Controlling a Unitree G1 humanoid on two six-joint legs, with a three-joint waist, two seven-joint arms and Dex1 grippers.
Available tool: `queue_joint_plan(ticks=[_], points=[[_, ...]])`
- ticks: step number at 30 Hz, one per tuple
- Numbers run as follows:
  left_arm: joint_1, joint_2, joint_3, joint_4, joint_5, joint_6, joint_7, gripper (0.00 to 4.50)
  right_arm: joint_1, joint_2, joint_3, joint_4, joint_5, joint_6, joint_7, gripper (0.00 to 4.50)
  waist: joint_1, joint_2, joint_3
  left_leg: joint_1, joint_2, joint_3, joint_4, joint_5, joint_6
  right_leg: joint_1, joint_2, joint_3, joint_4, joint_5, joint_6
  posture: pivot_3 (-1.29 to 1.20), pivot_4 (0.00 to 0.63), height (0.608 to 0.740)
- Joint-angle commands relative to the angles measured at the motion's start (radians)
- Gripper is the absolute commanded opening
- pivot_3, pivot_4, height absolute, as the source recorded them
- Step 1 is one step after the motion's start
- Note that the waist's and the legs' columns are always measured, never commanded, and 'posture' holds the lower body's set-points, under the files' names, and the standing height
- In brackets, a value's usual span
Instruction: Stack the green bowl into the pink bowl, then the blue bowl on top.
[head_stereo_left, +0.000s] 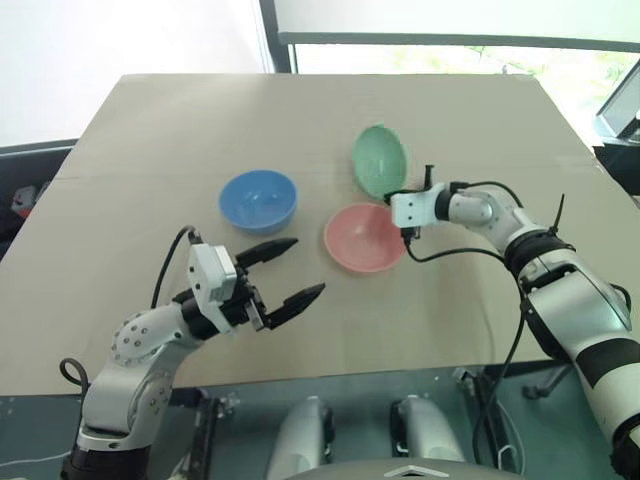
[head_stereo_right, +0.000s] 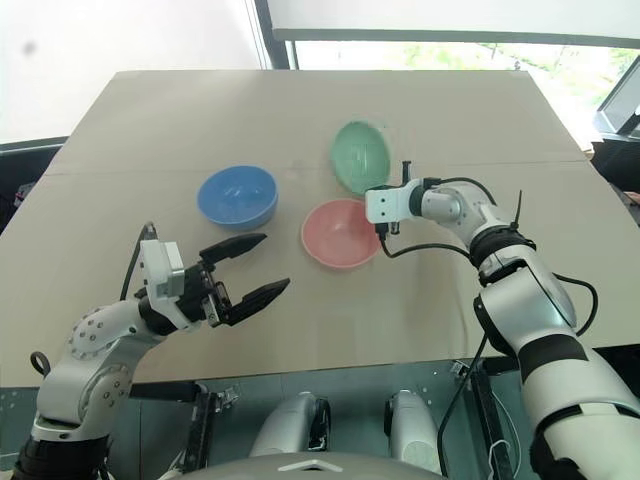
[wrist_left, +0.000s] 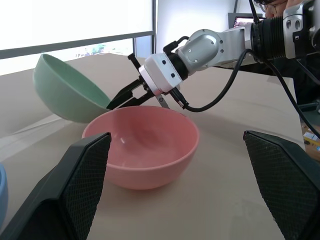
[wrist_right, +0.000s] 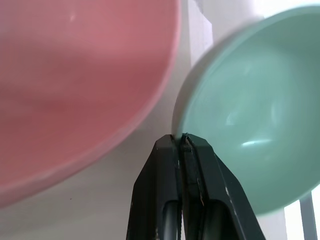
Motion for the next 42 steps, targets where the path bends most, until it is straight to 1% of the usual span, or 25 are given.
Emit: queue_joint_plan(ticks=[1, 2, 3, 5, 7, 8, 10, 12, 14, 17, 20, 22, 23, 25, 26, 27, 28, 30, 31, 32, 34, 36, 38, 41, 42], points=[[-0.012, 0.001, 0.001, -0.043, 0.000, -0.006, 0.014, 4.50, -0.028, -0.037, -0.033, -0.045, 0.023, -0.062, 0.006, 0.02, 0.000, 0.000, 0.000, 0.000, 0.000, 0.000, 0.000, 0.000, 0.000, 0.000, 0.000, 0.000, 0.000, 0.000, 0.000, 0.00, 0.150, 0.740], [-0.013, 0.001, 0.002, -0.040, 0.003, -0.004, 0.019, 4.50, -0.026, -0.041, -0.056, -0.060, 0.056, -0.067, 0.039, 0.02, 0.001, 0.000, 0.000, 0.000, 0.000, 0.000, 0.000, 0.000, 0.000, 0.000, 0.000, 0.000, 0.000, 0.000, 0.000, 0.00, 0.150, 0.740], [-0.015, 0.001, 0.003, -0.036, 0.003, -0.003, 0.023, 4.50, -0.019, -0.043, -0.091, -0.087, 0.120, -0.063, 0.103, 0.02, 0.001, 0.000, 0.000, 0.000, 0.000, 0.000, 0.000, 0.000, 0.000, 0.000, 0.000, 0.000, 0.000, 0.000, 0.000, 0.00, 0.150, 0.740], [-0.017, -0.003, 0.004, -0.028, 0.002, 0.003, 0.035, 4.50, 0.018, -0.049, -0.152, -0.201, 0.281, -0.027, 0.297, 0.02, 0.001, 0.000, 0.000, -0.001, 0.000, 0.000, 0.000, 0.000, 0.000, 0.000, 0.000, 0.000, 0.000, 0.000, 0.000, 0.00, 0.150, 0.740], [-0.023, -0.010, 0.005, -0.013, 0.007, 0.010, 0.056, 4.50, 0.115, -0.081, -0.177, -0.474, 0.482, 0.143, 0.524, 0.02, 0.002, 0.000, 0.000, 0.000, 0.001, -0.001, 0.000, 0.000, 0.000, 0.001, 0.000, -0.001, 0.000, 0.000, 0.000, 0.00, 0.150, 0.740], [-0.028, -0.016, 0.006, -0.003, 0.010, 0.016, 0.069, 4.50, 0.170, -0.108, -0.178, -0.632, 0.564, 0.248, 0.604, 0.02, 0.006, 0.000, 0.000, 0.000, 0.001, -0.002, 0.000, 0.000, 0.000, 0.002, 0.000, -0.002, 0.000, 0.000, 0.000, 0.00, 0.150, 0.740], [-0.042, -0.023, 0.006, 0.025, 0.027, 0.019, 0.088, 4.50, 0.270, -0.169, -0.174, -0.900, 0.658, 0.431, 0.694, 0.02, 0.017, 0.001, 0.000, -0.001, 0.001, -0.005, 0.000, 0.000, 0.001, 0.003, -0.002, -0.004, -0.001, 0.000, 0.000, 0.00, 0.150, 0.740], [-0.058, -0.025, -0.001, 0.053, 0.056, 0.008, 0.099, 4.50, 0.343, -0.217, -0.171, -1.068, 0.682, 0.550, 0.728, 0.02, 0.026, 0.001, 0.000, -0.001, 0.001, -0.005, 0.000, -0.001, 0.001, 0.003, -0.002, -0.004, -0.001, 0.000, 0.000, 0.00, 0.150, 0.740], [-0.079, -0.031, -0.007, 0.072, 0.066, 0.007, 0.106, 4.50, 0.389, -0.243, -0.171, -1.172, 0.679, 0.649, 0.729, 0.02, 0.029, 0.001, 0.000, -0.001, 0.000, -0.003, 0.001, -0.001, 0.002, 0.003, -0.004, -0.004, -0.001, 0.000, 0.000, 0.00, 0.150, 0.740], [-0.106, -0.034, -0.013, 0.094, 0.089, 0.001, 0.115, 4.50, 0.419, -0.261, -0.158, -1.229, 0.656, 0.744, 0.741, 0.02, 0.030, 0.000, 0.000, 0.000, 0.000, -0.003, 0.003, -0.002, 0.003, 0.003, -0.005, -0.003, -0.002, 0.000, 0.000, 0.00, 0.150, 0.740], [-0.115, -0.037, -0.007, 0.100, 0.109, -0.004, 0.129, 4.50, 0.449, -0.277, -0.156, -1.274, 0.643, 0.803, 0.746, 0.96, 0.030, 0.000, 0.000, 0.000, 0.000, -0.003, 0.003, -0.002, 0.003, 0.003, -0.005, -0.004, -0.001, 0.000, 0.000, 0.00, 0.150, 0.740], [-0.124, -0.043, 0.001, 0.100, 0.113, -0.006, 0.141, 4.50, 0.464, -0.275, -0.174, -1.298, 0.636, 0.820, 0.721, 1.79, 0.031, 0.000, 0.000, 0.000, 0.000, -0.003, 0.003, -0.002, 0.003, 0.003, -0.004, -0.003, -0.002, 0.000, 0.000, 0.00, 0.150, 0.740], [-0.134, -0.040, 0.004, 0.092, 0.124, -0.001, 0.160, 4.50, 0.473, -0.268, -0.196, -1.315, 0.632, 0.834, 0.683, 2.36, 0.031, 0.000, 0.000, 0.000, 0.000, -0.003, 0.003, -0.002, 0.003, 0.002, -0.004, -0.003, -0.002, 0.000, 0.000, 0.00, 0.150, 0.740], [-0.155, -0.042, 0.003, 0.063, 0.157, 0.010, 0.211, 4.50, 0.506, -0.275, -0.235, -1.362, 0.632, 0.867, 0.635, 2.98, 0.034, 0.000, 0.000, -0.001, 0.000, -0.003, 0.003, -0.002, 0.003, 0.002, -0.004, -0.003, -0.002, 0.000, 0.000, 0.00, 0.150, 0.740], [-0.161, -0.043, 0.002, 0.054, 0.167, 0.014, 0.227, 4.50, 0.516, -0.280, -0.244, -1.378, 0.633, 0.876, 0.623, 3.45, 0.034, 0.000, 0.000, -0.002, 0.000, -0.003, 0.002, -0.002, 0.003, 0.002, -0.004, -0.004, -0.002, 0.000, 0.000, 0.00, 0.150, 0.740], [-0.177, -0.040, -0.002, 0.033, 0.174, 0.054, 0.261, 4.50, 0.539, -0.285, -0.271, -1.410, 0.651, 0.907, 0.605, 3.67, 0.035, 0.000, 0.000, -0.002, 0.000, -0.003, 0.002, -0.002, 0.003, 0.002, -0.004, -0.004, -0.002, 0.000, 0.000, 0.00, 0.150, 0.740], [-0.195, -0.029, -0.008, 0.013, 0.189, 0.112, 0.301, 4.50, 0.564, -0.284, -0.303, -1.448, 0.682, 0.945, 0.584, 3.67, 0.037, 0.000, 0.000, -0.002, -0.001, -0.003, 0.002, -0.002, 0.003, 0.002, -0.004, -0.003, -0.002, 0.000, 0.000, 0.00, 0.150, 0.740], [-0.252, 0.044, -0.055, -0.015, 0.260, 0.313, 0.369, 4.50, 0.596, -0.264, -0.358, -1.508, 0.733, 1.028, 0.532, 3.67, 0.049, -0.001, 0.000, -0.002, -0.001, -0.003, 0.003, -0.002, 0.003, 0.002, -0.004, -0.004, -0.002, 0.000, 0.000, 0.00, 0.150, 0.740], [-0.287, 0.091, -0.097, -0.012, 0.305, 0.376, 0.364, 4.50, 0.604, -0.255, -0.369, -1.526, 0.737, 1.049, 0.512, 3.67, 0.052, -0.001, 0.000, -0.002, -0.001, -0.003, 0.003, -0.002, 0.003, 0.002, -0.003, -0.004, -0.002, 0.000, 0.000, 0.00, 0.150, 0.740], [-0.319, 0.117, -0.132, 0.009, 0.346, 0.420, 0.377, 4.50, 0.612, -0.248, -0.371, -1.548, 0.737, 1.065, 0.495, 3.67, 0.053, -0.001, 0.000, -0.001, 0.000, -0.003, 0.003, -0.002, 0.003, 0.002, -0.002, -0.004, -0.002, 0.000, 0.000, 0.00, 0.150, 0.740], [-0.363, 0.148, -0.189, 0.043, 0.393, 0.442, 0.372, 4.50, 0.620, -0.234, -0.371, -1.580, 0.738, 1.094, 0.465, 3.67, 0.053, -0.001, 0.000, 0.000, -0.001, -0.002, 0.003, -0.001, 0.002, 0.002, -0.001, -0.003, -0.001, 0.000, 0.000, 0.00, 0.150, 0.740], [-0.413, 0.158, -0.242, 0.103, 0.449, 0.479, 0.383, 4.50, 0.617, -0.216, -0.372, -1.587, 0.742, 1.112, 0.440, 3.67, 0.053, -0.001, 0.000, 0.000, -0.001, -0.002, 0.003, -0.002, 0.003, 0.002, -0.001, -0.002, -0.001, 0.000, 0.000, 0.00, 0.150, 0.740], [-0.453, 0.179, -0.314, 0.159, 0.511, 0.451, 0.349, 4.50, 0.615, -0.205, -0.366, -1.589, 0.736, 1.117, 0.423, 3.67, 0.053, -0.001, 0.000, 0.000, -0.001, -0.002, 0.003, -0.001, 0.003, 0.002, 0.000, -0.002, -0.001, 0.000, 0.000, 0.00, 0.150, 0.740], [-0.525, 0.159, -0.397, 0.282, 0.584, 0.412, 0.335, 4.50, 0.623, -0.194, -0.352, -1.593, 0.717, 1.111, 0.402, 3.67, 0.055, -0.001, 0.000, -0.001, -0.003, -0.001, 0.002, -0.001, 0.002, 0.001, 0.001, -0.002, 0.000, 0.000, 0.000, 0.00, 0.150, 0.740], [-0.546, 0.147, -0.414, 0.317, 0.596, 0.407, 0.328, 3.97, 0.627, -0.192, -0.349, -1.594, 0.710, 1.106, 0.396, 3.88, 0.056, -0.001, 0.000, -0.002, -0.003, -0.002, 0.002, -0.001, 0.003, 0.001, 0.001, -0.003, 0.000, 0.000, 0.000, 0.00, 0.150, 0.740]])
